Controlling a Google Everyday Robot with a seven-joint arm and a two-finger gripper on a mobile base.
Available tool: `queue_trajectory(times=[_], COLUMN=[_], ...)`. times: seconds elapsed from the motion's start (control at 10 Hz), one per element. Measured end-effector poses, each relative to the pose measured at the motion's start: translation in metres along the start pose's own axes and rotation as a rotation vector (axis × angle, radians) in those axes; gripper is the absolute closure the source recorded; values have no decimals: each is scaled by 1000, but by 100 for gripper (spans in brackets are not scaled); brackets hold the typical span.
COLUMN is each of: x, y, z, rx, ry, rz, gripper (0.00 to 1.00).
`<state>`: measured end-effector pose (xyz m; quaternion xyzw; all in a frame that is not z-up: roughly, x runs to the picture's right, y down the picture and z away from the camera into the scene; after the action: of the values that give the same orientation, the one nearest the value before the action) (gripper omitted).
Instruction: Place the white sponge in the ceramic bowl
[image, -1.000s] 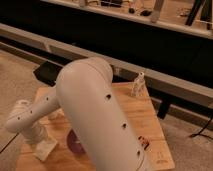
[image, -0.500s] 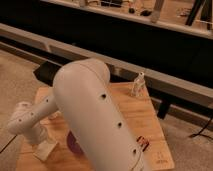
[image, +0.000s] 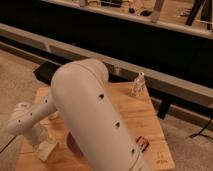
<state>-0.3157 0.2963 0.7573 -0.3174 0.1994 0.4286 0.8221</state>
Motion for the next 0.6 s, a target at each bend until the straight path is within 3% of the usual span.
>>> queue_trajectory(times=[0.2,0.6], x=[-1,-3], y=[-3,-7], z=[-4,-9], rx=[0,-3], ry=[-3,-6], rz=[15,30], gripper=[100,100])
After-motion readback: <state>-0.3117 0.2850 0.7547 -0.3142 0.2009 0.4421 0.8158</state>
